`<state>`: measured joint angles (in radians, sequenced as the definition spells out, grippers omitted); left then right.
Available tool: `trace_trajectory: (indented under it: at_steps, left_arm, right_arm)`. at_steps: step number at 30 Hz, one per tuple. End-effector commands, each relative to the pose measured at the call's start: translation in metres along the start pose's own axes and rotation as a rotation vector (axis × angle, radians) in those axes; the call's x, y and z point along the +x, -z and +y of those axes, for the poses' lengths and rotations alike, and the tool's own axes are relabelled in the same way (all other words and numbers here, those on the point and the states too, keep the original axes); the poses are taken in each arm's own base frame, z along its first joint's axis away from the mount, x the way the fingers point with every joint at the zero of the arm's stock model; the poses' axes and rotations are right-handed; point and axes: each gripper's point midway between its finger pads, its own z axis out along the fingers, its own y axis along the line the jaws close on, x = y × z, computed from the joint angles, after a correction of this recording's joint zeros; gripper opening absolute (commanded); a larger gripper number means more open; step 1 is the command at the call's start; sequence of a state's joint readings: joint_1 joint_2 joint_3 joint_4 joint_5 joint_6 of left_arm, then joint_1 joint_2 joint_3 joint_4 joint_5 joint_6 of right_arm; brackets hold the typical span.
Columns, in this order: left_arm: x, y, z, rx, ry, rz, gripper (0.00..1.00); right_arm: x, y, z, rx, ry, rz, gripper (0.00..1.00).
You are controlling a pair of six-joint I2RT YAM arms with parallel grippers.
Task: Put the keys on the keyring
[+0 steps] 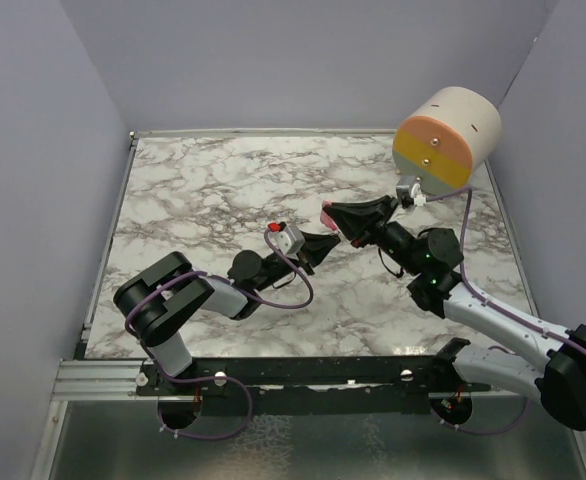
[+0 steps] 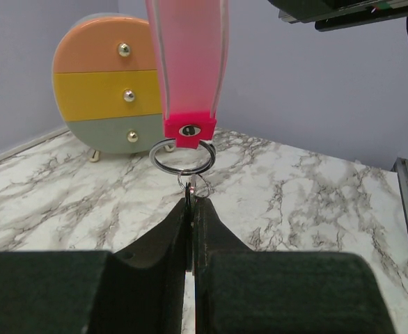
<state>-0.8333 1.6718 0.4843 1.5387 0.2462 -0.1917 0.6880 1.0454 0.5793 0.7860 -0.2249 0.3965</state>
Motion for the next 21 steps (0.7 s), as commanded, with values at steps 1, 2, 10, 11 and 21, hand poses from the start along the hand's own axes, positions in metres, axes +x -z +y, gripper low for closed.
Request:
trace_trajectory:
  at_steps: [1,2,10,11,21]
  left_arm:
    - [-0.065,-0.01,-0.008,0.031,-0.055,-0.245,0.01]
    - [-0.065,-0.01,-0.008,0.032,-0.055,-0.245,0.01]
    - [-0.058,-0.01,-0.005,0.017,-0.048,-0.231,0.01]
    - [-0.058,-0.011,-0.004,0.016,-0.046,-0.23,0.01]
    - [-0.043,-0.014,-0.002,0.009,-0.022,-0.202,0.01]
  right_arm:
    - [0.0,-0.001,0.008,-0.043,-0.009,-0.002,0.01]
    - [0.0,-0.001,0.009,-0.047,-0.008,-0.002,0.01]
    - [-0.013,0.001,0.014,-0.059,0.013,-0.03,0.01]
    - [-0.015,0.001,0.014,-0.059,0.014,-0.032,0.01]
    - [-0.025,0.001,0.017,-0.057,0.025,-0.048,0.01]
